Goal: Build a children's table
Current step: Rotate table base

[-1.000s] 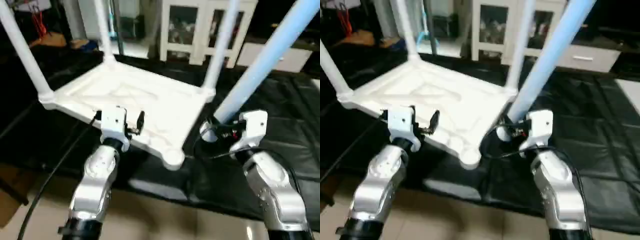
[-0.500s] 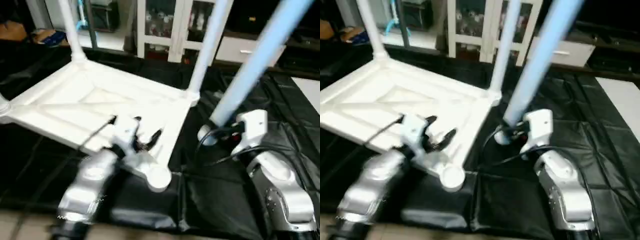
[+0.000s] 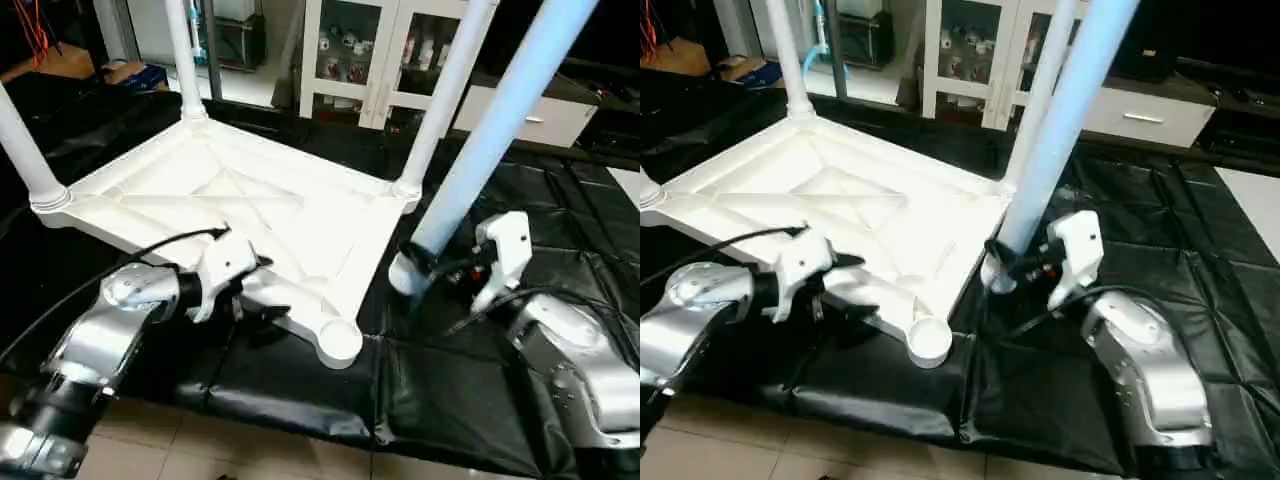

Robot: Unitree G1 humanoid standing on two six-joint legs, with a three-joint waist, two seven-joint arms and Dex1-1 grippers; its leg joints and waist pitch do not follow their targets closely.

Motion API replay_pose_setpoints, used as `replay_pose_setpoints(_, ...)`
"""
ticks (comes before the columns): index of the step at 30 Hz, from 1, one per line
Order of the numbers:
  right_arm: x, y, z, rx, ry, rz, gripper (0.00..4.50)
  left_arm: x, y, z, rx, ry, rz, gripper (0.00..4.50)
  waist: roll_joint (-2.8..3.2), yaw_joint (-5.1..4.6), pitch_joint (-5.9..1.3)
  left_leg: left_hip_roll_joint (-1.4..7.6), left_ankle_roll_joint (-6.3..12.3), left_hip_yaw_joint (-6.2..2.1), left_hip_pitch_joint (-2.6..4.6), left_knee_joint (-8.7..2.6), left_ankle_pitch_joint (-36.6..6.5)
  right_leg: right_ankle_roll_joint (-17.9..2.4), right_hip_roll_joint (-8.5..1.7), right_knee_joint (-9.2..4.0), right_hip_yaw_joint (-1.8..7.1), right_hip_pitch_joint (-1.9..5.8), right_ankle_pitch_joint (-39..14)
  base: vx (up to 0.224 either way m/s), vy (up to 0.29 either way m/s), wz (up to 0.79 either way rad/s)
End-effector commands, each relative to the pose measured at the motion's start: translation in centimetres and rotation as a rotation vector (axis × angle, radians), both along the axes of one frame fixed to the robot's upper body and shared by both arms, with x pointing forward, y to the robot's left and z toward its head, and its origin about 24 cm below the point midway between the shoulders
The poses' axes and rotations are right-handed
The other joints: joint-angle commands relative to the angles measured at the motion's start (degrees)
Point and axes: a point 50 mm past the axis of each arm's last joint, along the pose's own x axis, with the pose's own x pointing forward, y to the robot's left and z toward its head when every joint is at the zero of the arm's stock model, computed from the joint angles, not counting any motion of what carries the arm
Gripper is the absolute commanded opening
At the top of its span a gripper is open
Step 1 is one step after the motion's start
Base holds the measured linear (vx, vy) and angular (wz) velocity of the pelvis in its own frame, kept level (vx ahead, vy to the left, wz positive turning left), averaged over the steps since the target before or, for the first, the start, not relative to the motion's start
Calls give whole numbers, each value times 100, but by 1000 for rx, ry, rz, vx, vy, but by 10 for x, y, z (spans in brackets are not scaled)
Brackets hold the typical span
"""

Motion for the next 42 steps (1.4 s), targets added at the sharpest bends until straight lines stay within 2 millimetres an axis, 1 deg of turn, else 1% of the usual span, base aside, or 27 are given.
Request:
replay_pose_setpoints(1, -5, 2, 6, -3, -17, 44, 185, 3, -4, 0, 33, 21, -62, 436, 106, 8, -363, 330, -37, -130, 116, -528, -474, -1267, -421, -353, 230, 156, 327, 0, 0, 0)
replay_pose_setpoints(2, -6, 2, 6, -3, -14, 50, 185, 2, -3, -2, 44, 45, -89, 436, 88, 18, -374, 328, 56, -124, 93, -513, -285, -1341, -428, -321, 234, 175, 615, 0, 0, 0)
replay_pose_setpoints(3, -7, 2, 5, -4, -13, 52, 185, 2, -2, -3, 59, 71, -115, 436, 84, 27, -366, 328, 139, -119, 86, -513, -253, -1395, -436, -326, 235, 178, 653, 0, 0, 0)
replay_pose_setpoints(4, -8, 2, 5, -4, -12, 54, 185, 2, 0, -4, 78, 85, -136, 436, 89, 30, -366, 332, 160, -113, 92, -513, -270, -1416, -439, -328, 234, 175, 617, 0, 0, 0)
replay_pose_setpoints(5, -8, 2, 5, -5, -12, 56, 185, 2, 1, -4, 88, 87, -142, 436, 153, 9, -359, 335, 136, -108, 106, -519, -392, -1454, -423, -350, 231, 158, 532, 0, 0, 0)
replay_pose_setpoints(6, -9, 2, 5, -6, -12, 57, 185, 3, 2, -4, 100, 88, -150, 421, 136, 12, -354, 337, 129, -111, 101, -524, -441, -1457, -423, -354, 232, 163, 462, 0, 0, 0)
replay_pose_setpoints(7, -10, 2, 5, -5, -11, 62, 185, 5, 4, -3, 121, 82, -159, 411, 196, 20, -353, 341, 91, -122, 100, -527, -516, -1484, -435, -341, 236, 170, 381, 0, 0, 0)
replay_pose_setpoints(10, -14, 4, 4, -9, -7, 79, 185, 11, 5, -1, 147, 70, -175, 389, 173, 9, -346, 350, 30, -107, 116, -535, -738, -1517, -428, -373, 242, 162, 138, 0, 0, 0)
replay_pose_setpoints(12, -15, 5, 4, -9, -6, 86, 185, 12, 6, -2, 166, 64, -182, 369, 192, 15, -339, 362, 1, -113, 121, -547, -783, -1518, -428, -378, 238, 151, 74, 0, 0, 0)
replay_pose_setpoints(15, -15, 6, 3, -13, -6, 91, 185, 16, 6, -2, 196, 34, -188, 355, 201, 14, -338, 362, -25, -111, 125, -549, -853, -1534, -430, -384, 240, 145, 10, 0, 0, 0)
replay_pose_setpoints(18, -14, 6, 4, -15, -10, 96, 185, 19, 7, -1, 209, 25, -204, 322, 196, 15, -350, 366, -24, -112, 123, -545, -782, -1550, -438, -366, 245, 152, 151, 0, 0, 0)
replay_pose_setpoints(20, -14, 7, 4, -15, -11, 98, 185, 19, 8, -1, 215, 32, -216, 311, 195, 22, -349, 365, -4, -104, 127, -542, -729, -1576, -435, -359, 243, 147, 251, 0, 0, 0)
replay_pose_setpoints(21, -14, 7, 4, -16, -12, 99, 185, 19, 8, 0, 217, 32, -219, 306, 172, 21, -350, 366, 6, -104, 122, -543, -719, -1585, -436, -355, 241, 153, 267, 0, 0, 0)
replay_pose_setpoints(22, -13, 7, 4, -16, -13, 100, 185, 19, 8, 0, 217, 32, -221, 298, 186, 30, -347, 369, 14, -107, 119, -544, -708, -1600, -444, -351, 242, 155, 274, 0, 0, 0)
replay_pose_setpoints(23, -13, 7, 4, -17, -13, 100, 185, 20, 8, 0, 217, 30, -220, 276, 183, 26, -349, 370, 19, -105, 118, -543, -707, -1607, -444, -349, 242, 158, 269, 0, 0, 0)
replay_pose_setpoints(26, -13, 8, 4, -18, -16, 102, 185, 21, 9, 0, 218, 30, -204, 268, 182, 24, -343, 372, 14, -103, 117, -544, -746, -1609, -446, -357, 244, 156, 202, 0, 0, 0)
replay_pose_setpoints(28, -12, 8, 4, -17, -17, 103, 185, 21, 8, -1, 216, 43, -188, 237, 183, 23, -340, 375, 5, -102, 122, -546, -774, -1610, -448, -362, 246, 150, 154, 0, 0, 0)
replay_pose_setpoints(29, -13, 9, 4, -18, -18, 103, 185, 20, 8, -2, 216, 51, -183, 230, 189, 29, -336, 378, -7, -104, 126, -549, -808, -1603, -450, -368, 245, 145, 92, 0, 0, 0)
replay_pose_setpoints(30, -13, 9, 4, -19, -18, 103, 185, 16, 7, -4, 221, 73, -193, 230, 175, 24, -337, 378, -20, -102, 126, -552, -804, -1602, -448, -363, 245, 147, 91, 0, 0, 0)
replay_pose_setpoints(33, -13, 9, 3, -20, -18, 104, 185, 15, 6, -5, 224, 80, -199, 223, 187, 24, -335, 381, -21, -107, 125, -556, -794, -1600, -446, -365, 243, 144, 89, 0, 0, 0)
replay_pose_setpoints(34, -13, 9, 3, -21, -18, 104, 185, 14, 7, -6, 234, 86, -209, 197, 178, 23, -340, 374, -3, -104, 121, -550, -753, -1605, -441, -359, 243, 148, 174, 0, 0, 0)
replay_pose_setpoints(35, -13, 9, 3, -21, -18, 105, 185, 13, 7, -7, 236, 87, -211, 197, 177, 24, -341, 375, 6, -106, 116, -550, -732, -1605, -446, -358, 245, 155, 200, 0, 0, 0)
replay_pose_setpoints(36, -12, 10, 3, -22, -19, 106, 185, 12, 7, -9, 258, 90, -220, 193, 183, 28, -341, 380, 22, -108, 116, -552, -707, -1600, -450, -360, 245, 156, 234, 0, 0, 0)
replay_pose_setpoints(37, -12, 10, 3, -22, -19, 107, 185, 11, 7, -10, 263, 91, -222, 176, 183, 26, -342, 378, 24, -105, 116, -550, -698, -1602, -450, -356, 246, 157, 253, 0, 0, 0)
replay_pose_setpoints(40, -11, 11, 3, -26, -25, 110, 185, 5, 8, -18, 345, 120, -220, 168, 175, 15, -338, 385, 48, -105, 108, -553, -662, -1597, -453, -355, 247, 166, 279, 0, 0, 0)
replay_pose_setpoints(41, -11, 11, 3, -26, -25, 110, 185, 5, 8, -18, 345, 120, -220, 162, 184, 10, -339, 385, 48, -107, 109, -552, -656, -1598, -453, -350, 247, 167, 278, 0, 0, 0)
replay_pose_setpoints(42, -11, 12, 3, -27, -25, 112, 185, 3, 8, -20, 366, 130, -208, 146, 162, 4, -329, 384, 51, -101, 107, -554, -725, -1595, -460, -367, 253, 166, 132, 0, 0, 0)
